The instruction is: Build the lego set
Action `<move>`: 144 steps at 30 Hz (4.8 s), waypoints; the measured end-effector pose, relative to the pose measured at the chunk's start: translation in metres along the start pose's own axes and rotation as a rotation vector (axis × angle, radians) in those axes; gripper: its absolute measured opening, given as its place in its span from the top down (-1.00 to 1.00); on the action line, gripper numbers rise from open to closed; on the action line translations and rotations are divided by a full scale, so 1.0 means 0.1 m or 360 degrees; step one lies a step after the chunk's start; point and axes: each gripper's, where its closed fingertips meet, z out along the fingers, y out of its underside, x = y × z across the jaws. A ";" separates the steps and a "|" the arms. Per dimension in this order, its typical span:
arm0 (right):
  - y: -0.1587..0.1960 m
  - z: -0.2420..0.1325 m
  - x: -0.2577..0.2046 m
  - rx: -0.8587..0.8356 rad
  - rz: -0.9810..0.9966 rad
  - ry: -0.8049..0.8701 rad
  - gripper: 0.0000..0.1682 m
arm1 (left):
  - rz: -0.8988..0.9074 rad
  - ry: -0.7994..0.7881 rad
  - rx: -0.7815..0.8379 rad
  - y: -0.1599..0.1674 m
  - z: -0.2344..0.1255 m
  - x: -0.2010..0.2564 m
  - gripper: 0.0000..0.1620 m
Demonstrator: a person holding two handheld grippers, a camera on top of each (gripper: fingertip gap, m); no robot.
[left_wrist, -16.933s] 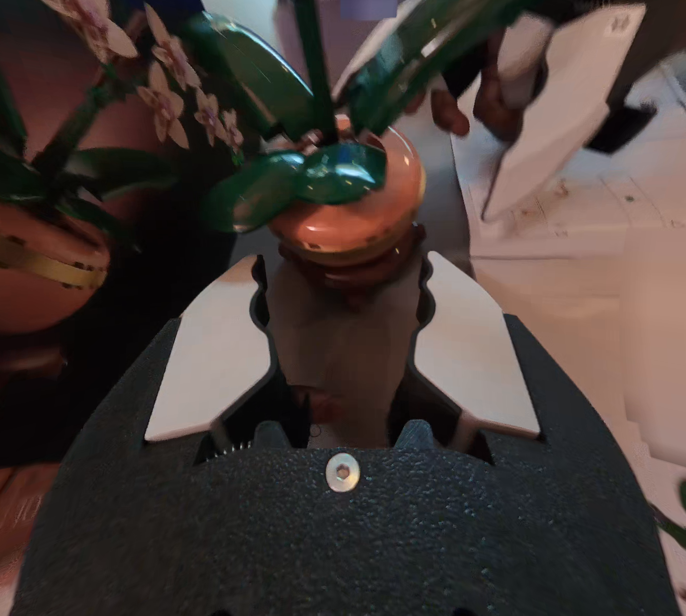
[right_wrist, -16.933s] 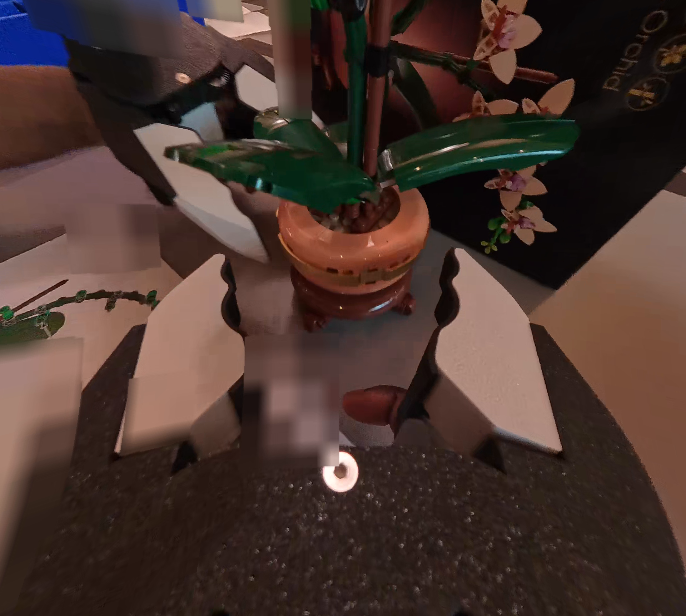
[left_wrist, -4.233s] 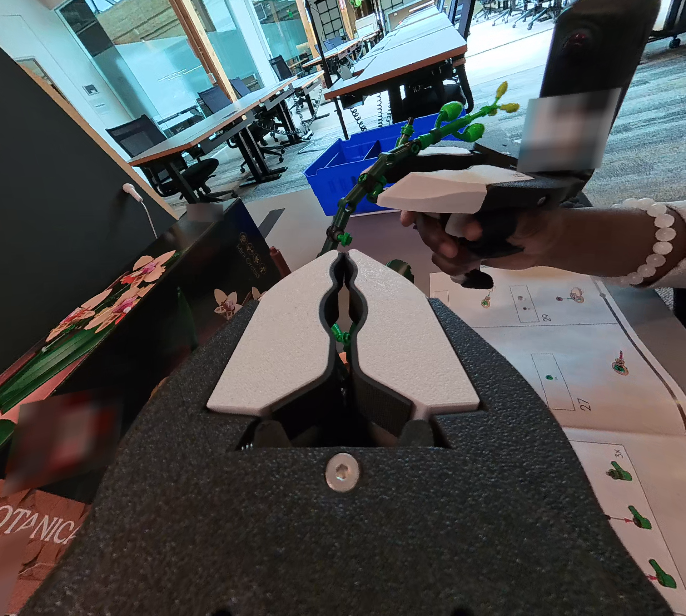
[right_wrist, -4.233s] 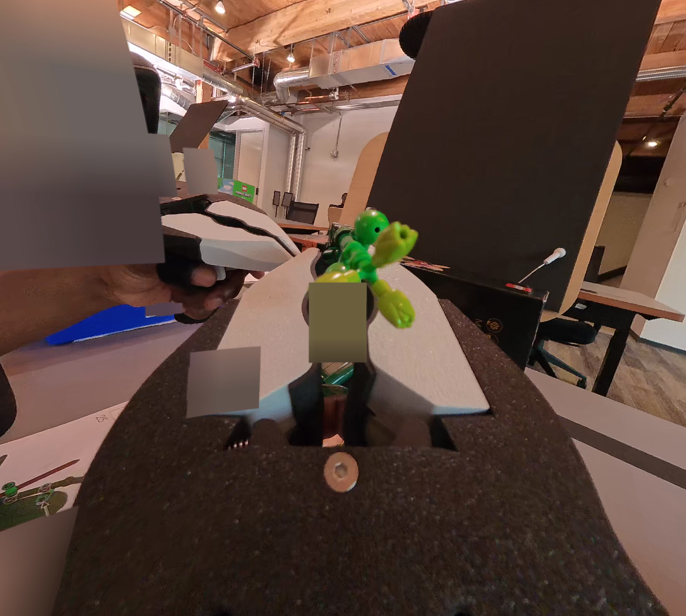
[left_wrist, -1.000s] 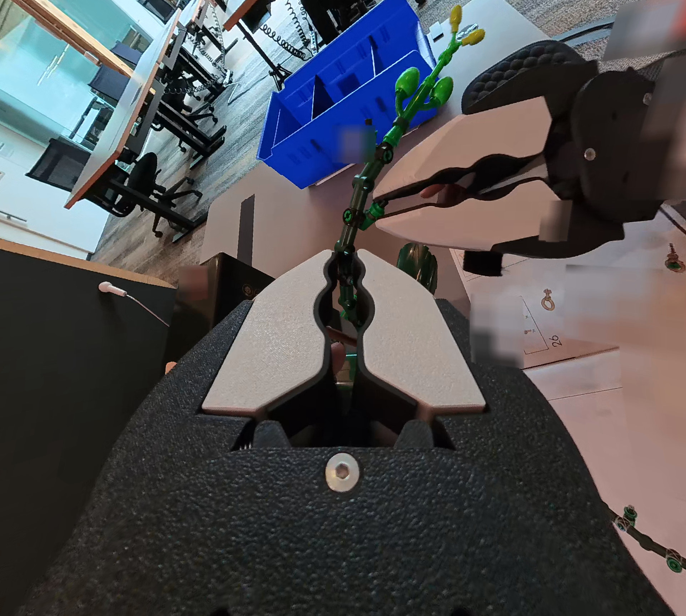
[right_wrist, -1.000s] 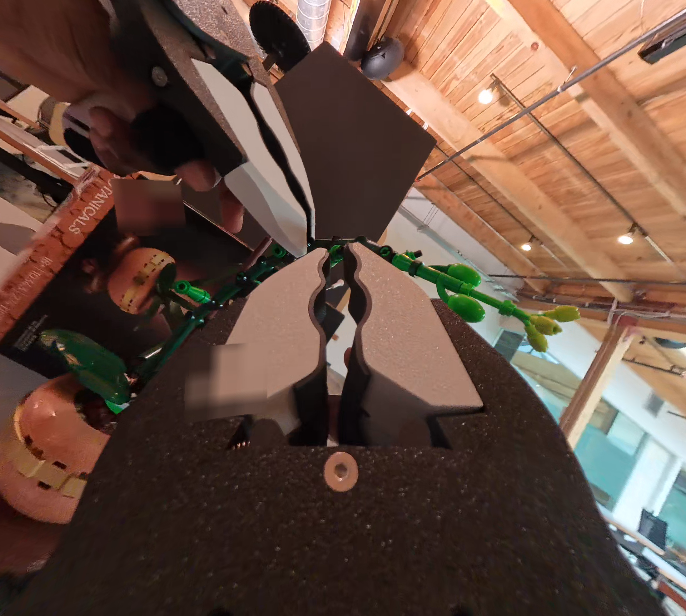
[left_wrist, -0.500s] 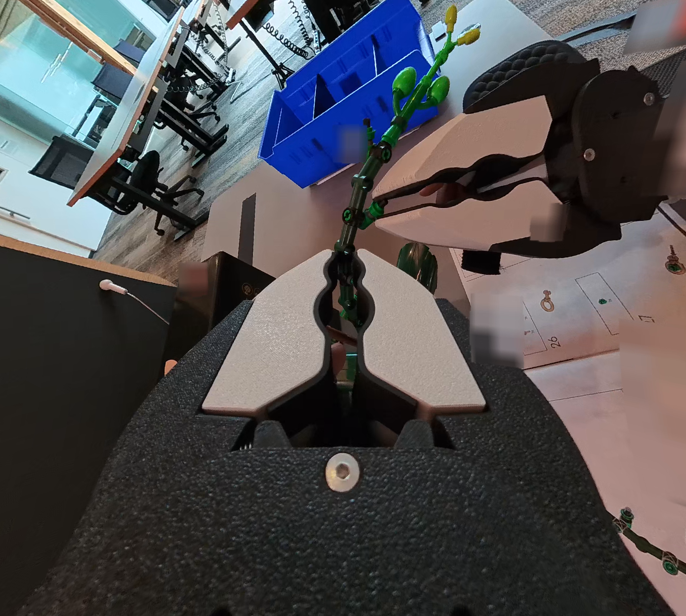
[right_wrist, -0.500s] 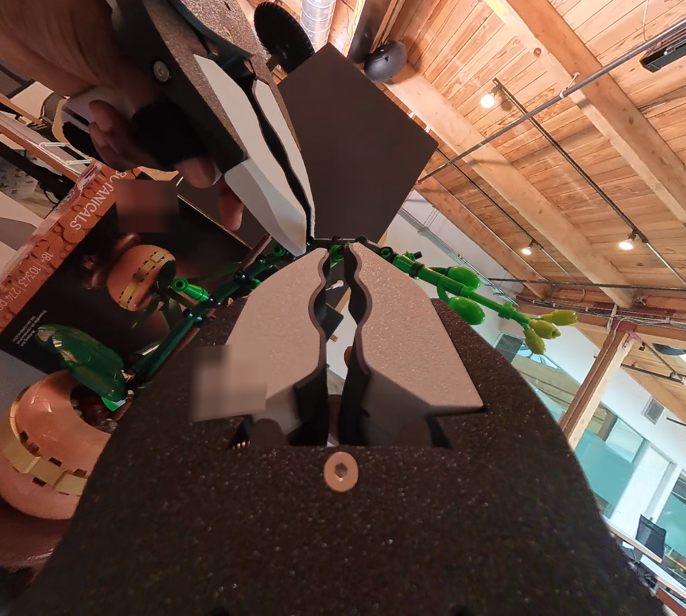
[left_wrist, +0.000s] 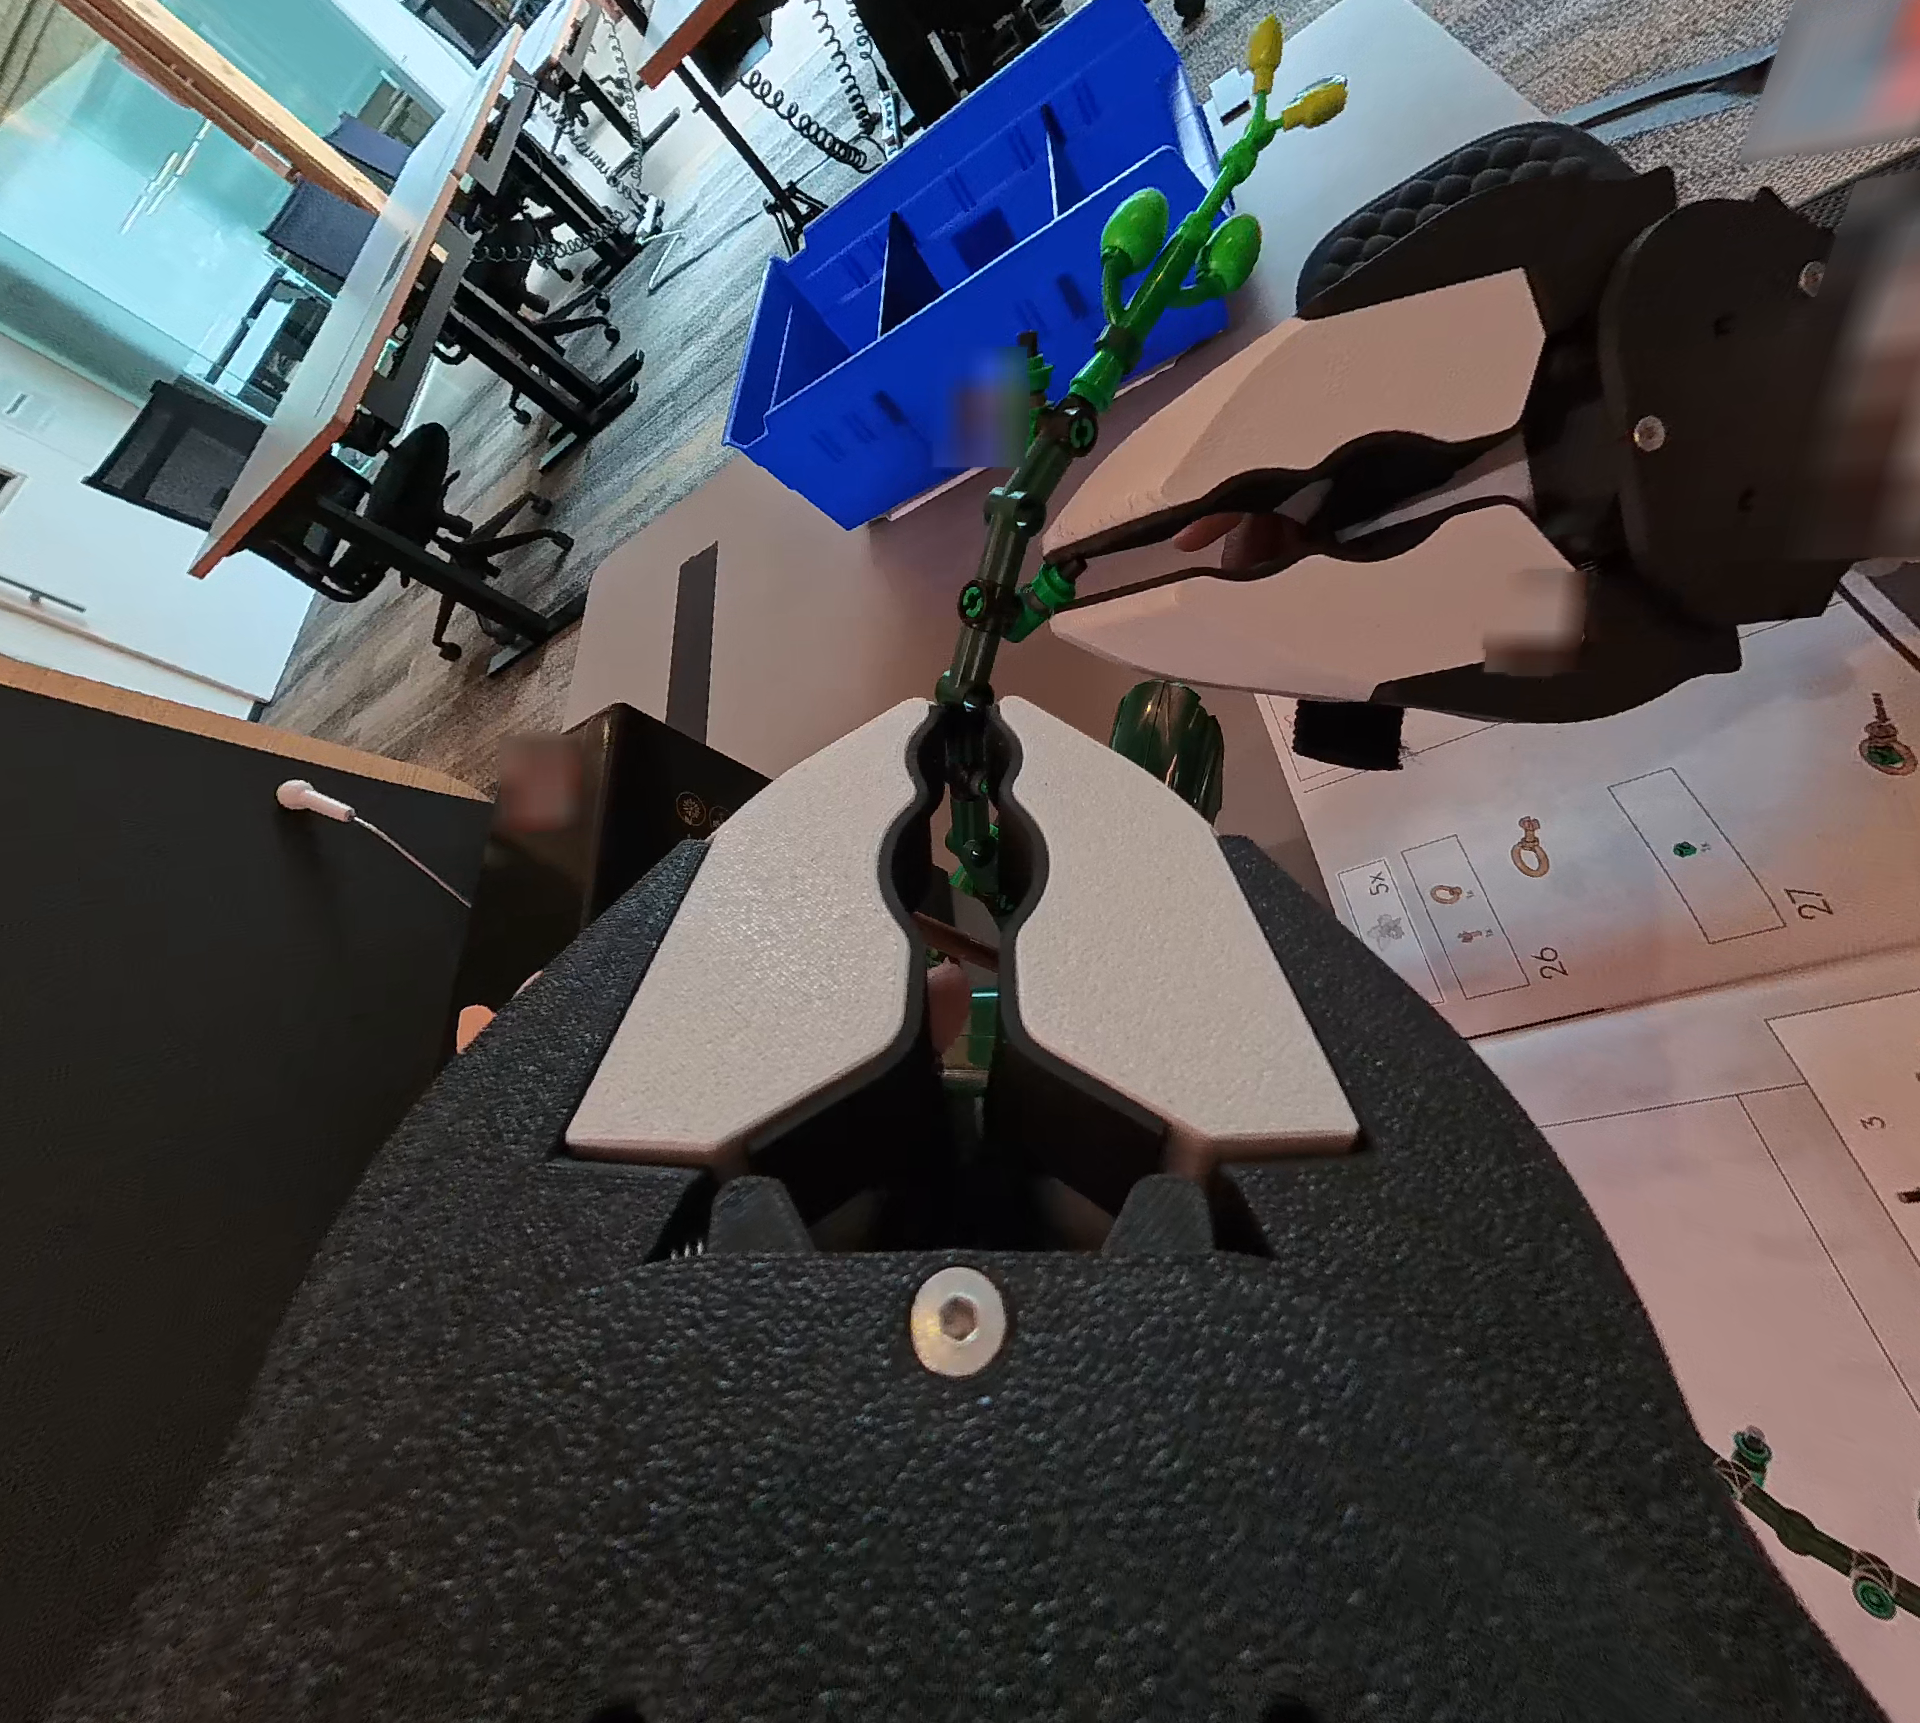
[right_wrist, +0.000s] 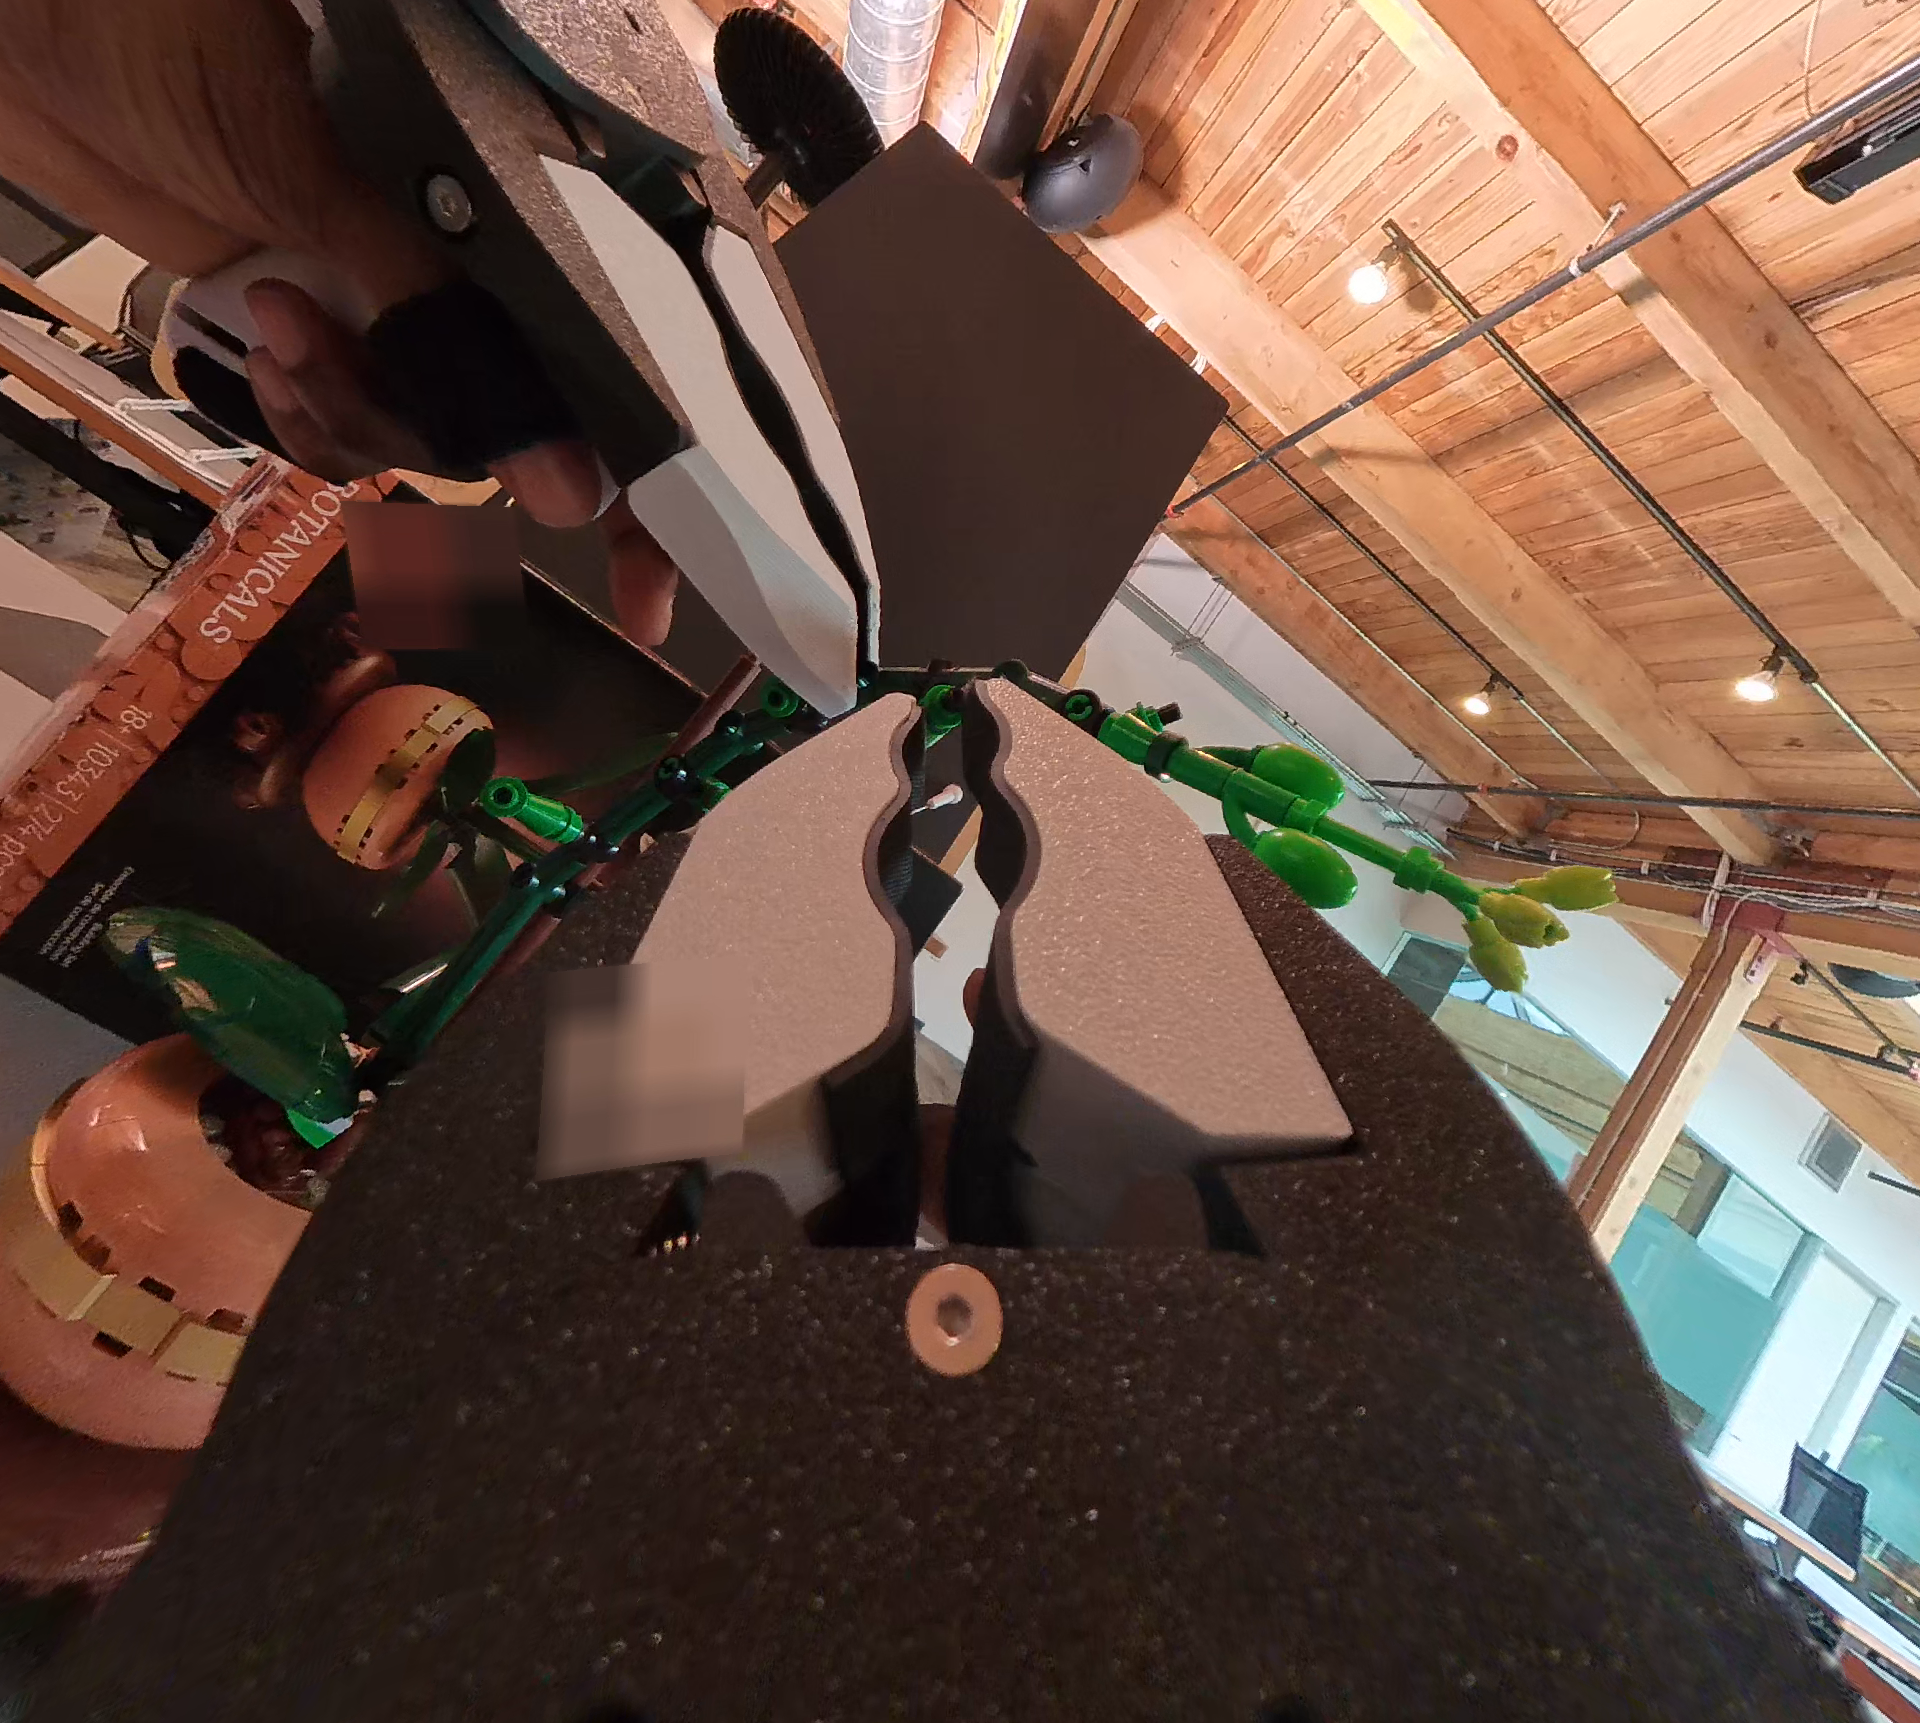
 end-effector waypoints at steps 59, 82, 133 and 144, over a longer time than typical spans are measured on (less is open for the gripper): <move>0.04 -0.25 -0.13 -0.0021 -0.0155 -0.0189 0.86 | -0.0088 -0.0061 0.0022 0.05 -0.12 -0.04 0.84; 0.02 -0.61 0.10 -0.0125 0.0687 -0.0270 0.85 | -0.0063 -0.0161 -0.0017 0.05 -0.26 -0.07 0.82; 0.28 -0.60 0.73 -0.0341 0.1384 -0.0989 0.79 | -0.0041 -0.0413 0.0363 -0.16 -0.75 0.16 0.85; -0.37 -0.13 1.00 -0.0059 0.1099 -0.1092 0.74 | 0.0176 -0.0140 0.0116 -0.39 -0.32 0.15 0.73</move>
